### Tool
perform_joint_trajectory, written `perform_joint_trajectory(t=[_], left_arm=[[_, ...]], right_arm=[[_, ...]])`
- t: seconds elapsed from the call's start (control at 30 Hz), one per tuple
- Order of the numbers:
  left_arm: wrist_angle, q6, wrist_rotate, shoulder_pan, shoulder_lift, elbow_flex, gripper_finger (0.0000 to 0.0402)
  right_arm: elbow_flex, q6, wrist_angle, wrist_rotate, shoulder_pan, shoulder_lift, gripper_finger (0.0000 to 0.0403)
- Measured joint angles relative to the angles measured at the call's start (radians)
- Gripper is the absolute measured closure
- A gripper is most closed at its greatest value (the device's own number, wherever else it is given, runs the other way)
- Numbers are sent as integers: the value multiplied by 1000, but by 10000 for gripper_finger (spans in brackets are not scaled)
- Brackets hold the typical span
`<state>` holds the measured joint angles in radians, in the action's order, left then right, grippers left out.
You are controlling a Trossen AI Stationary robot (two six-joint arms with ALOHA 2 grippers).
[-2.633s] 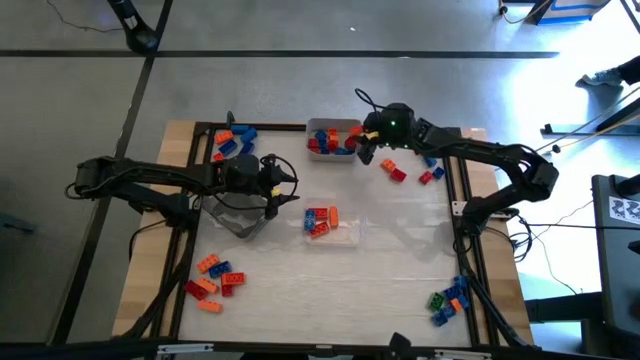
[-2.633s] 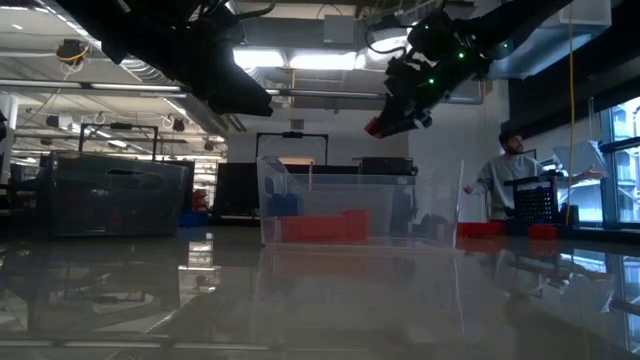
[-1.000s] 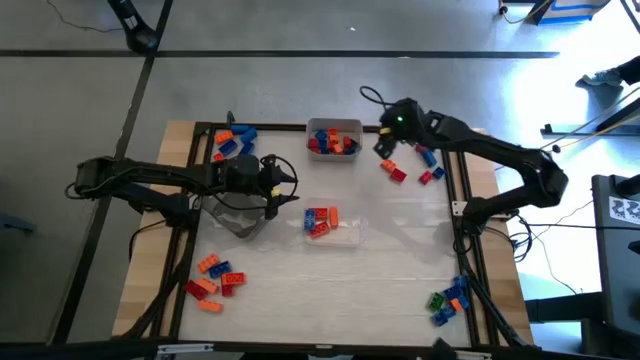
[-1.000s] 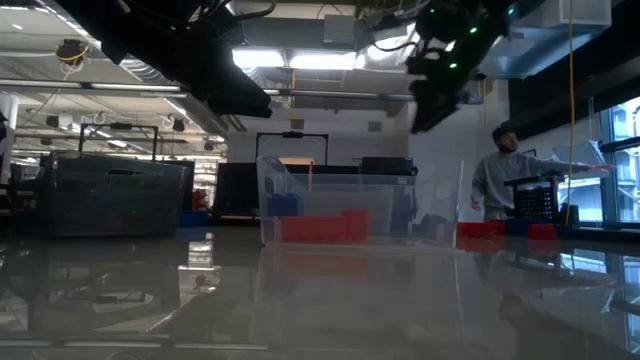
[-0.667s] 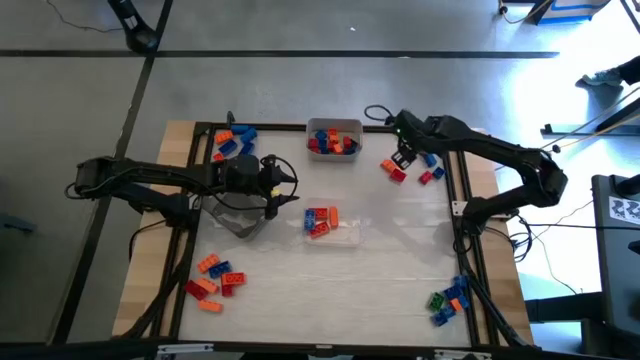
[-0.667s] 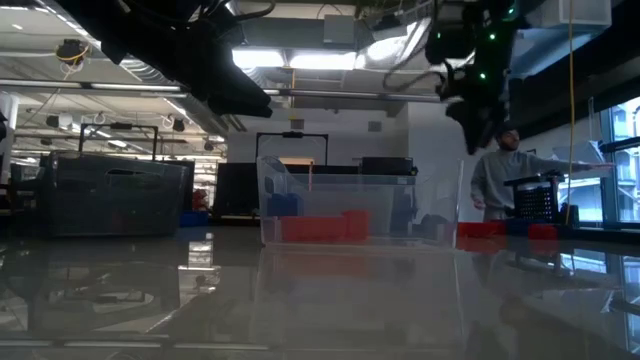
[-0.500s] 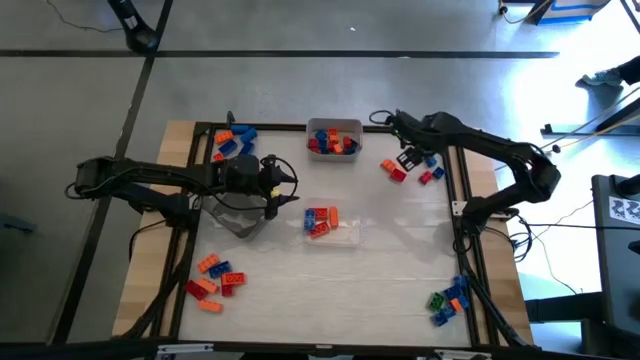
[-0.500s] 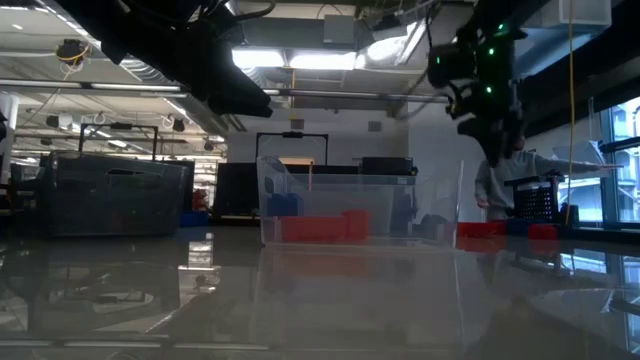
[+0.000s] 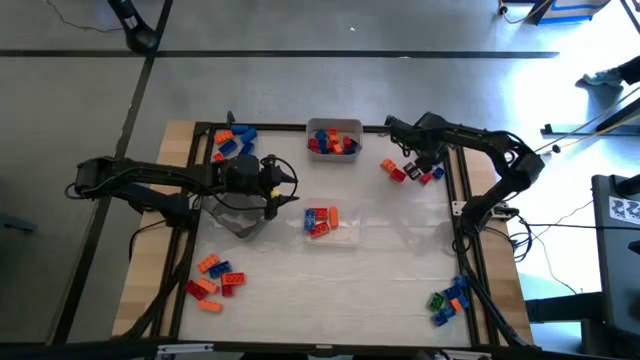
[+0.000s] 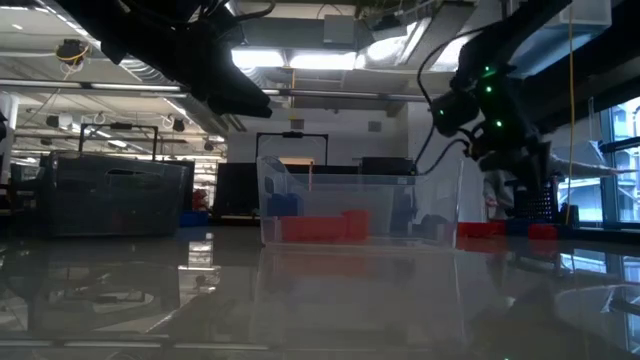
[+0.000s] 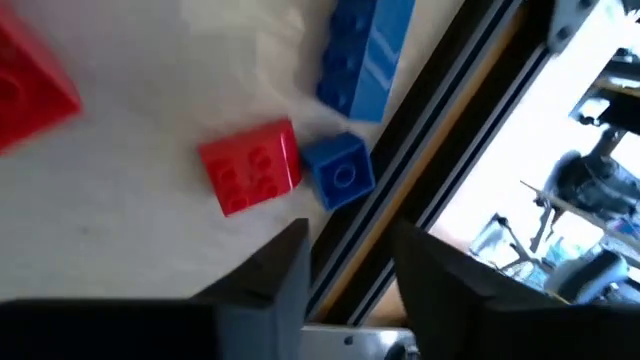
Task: Sort blocks by size
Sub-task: Put the small blue game piece into the gray bin
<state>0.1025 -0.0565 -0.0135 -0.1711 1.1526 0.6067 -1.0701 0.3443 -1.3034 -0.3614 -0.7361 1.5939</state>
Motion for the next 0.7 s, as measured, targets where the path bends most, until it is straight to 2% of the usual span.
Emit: perform_joint_trajectory(t=[0.23, 0.4, 0.5, 0.7], left_arm=[[-1, 0, 0, 0, 0, 0, 170], [-1, 3, 0, 0, 0, 0, 170], [-1, 4, 0, 0, 0, 0, 170], [4, 4, 0, 0, 0, 0, 170]], right_arm=[[79, 0, 48, 8, -15, 6, 353], [130, -9, 100, 5, -75, 6, 394], [154, -20, 133, -3, -116, 6, 400], [154, -35, 201, 19, -122, 6, 387]])
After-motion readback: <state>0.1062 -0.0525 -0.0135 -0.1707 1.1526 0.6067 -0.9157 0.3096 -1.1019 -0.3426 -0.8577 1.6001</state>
